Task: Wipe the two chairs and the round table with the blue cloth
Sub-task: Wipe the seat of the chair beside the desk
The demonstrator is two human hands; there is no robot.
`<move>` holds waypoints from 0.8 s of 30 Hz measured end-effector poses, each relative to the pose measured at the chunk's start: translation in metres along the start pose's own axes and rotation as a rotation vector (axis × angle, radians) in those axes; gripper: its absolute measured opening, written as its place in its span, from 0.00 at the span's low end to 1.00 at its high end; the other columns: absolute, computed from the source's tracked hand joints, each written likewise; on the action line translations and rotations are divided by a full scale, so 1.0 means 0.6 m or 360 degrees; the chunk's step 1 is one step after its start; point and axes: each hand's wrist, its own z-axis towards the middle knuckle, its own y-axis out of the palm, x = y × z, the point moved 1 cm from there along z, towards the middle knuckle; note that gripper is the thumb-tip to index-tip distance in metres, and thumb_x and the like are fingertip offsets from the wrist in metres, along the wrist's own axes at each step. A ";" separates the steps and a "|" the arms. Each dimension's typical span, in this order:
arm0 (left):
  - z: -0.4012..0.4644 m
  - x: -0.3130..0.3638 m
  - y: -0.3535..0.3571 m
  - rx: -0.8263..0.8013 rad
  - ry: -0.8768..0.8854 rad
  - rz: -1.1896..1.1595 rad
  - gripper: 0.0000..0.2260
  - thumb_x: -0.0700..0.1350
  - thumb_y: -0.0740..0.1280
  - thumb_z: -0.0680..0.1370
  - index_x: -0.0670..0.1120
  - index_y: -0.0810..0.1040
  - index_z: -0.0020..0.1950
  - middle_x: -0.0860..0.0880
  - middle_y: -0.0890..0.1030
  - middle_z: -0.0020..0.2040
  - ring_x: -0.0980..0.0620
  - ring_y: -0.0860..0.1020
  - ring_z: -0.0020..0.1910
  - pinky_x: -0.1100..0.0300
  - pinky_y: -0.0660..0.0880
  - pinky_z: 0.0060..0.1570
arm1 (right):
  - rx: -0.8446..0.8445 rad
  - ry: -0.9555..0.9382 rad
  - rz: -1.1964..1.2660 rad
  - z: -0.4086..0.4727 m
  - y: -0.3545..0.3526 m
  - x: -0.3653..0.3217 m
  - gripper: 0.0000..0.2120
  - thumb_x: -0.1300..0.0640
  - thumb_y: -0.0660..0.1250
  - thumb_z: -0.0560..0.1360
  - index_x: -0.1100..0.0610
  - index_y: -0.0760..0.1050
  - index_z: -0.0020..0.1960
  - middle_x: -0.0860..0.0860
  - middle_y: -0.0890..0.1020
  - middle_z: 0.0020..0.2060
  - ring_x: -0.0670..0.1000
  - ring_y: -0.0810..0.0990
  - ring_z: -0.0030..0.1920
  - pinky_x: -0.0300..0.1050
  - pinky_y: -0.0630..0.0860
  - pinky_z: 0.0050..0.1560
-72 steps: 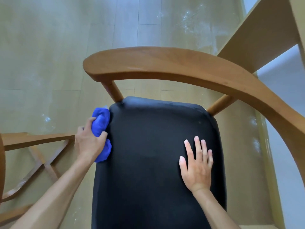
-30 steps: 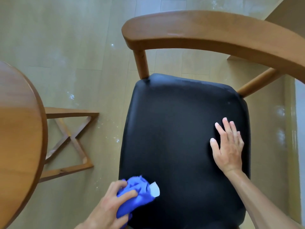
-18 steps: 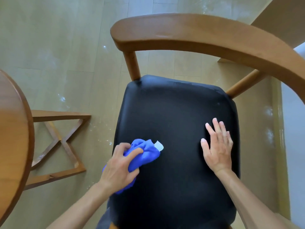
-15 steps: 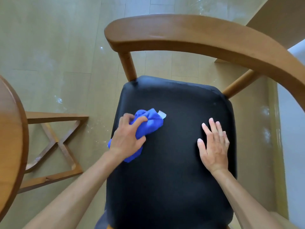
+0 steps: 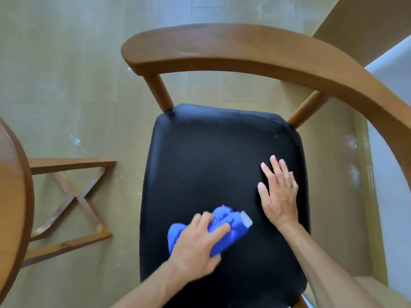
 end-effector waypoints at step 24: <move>0.228 -0.048 -0.076 0.0332 -0.0283 0.0174 0.21 0.44 0.70 0.66 0.47 0.76 0.59 0.41 0.72 0.54 0.41 0.71 0.47 0.53 0.71 0.37 | 0.0069 -0.0043 -0.0174 -0.004 0.014 0.003 0.25 0.51 0.54 0.76 0.54 0.67 0.72 0.53 0.62 0.75 0.54 0.58 0.76 0.55 0.53 0.73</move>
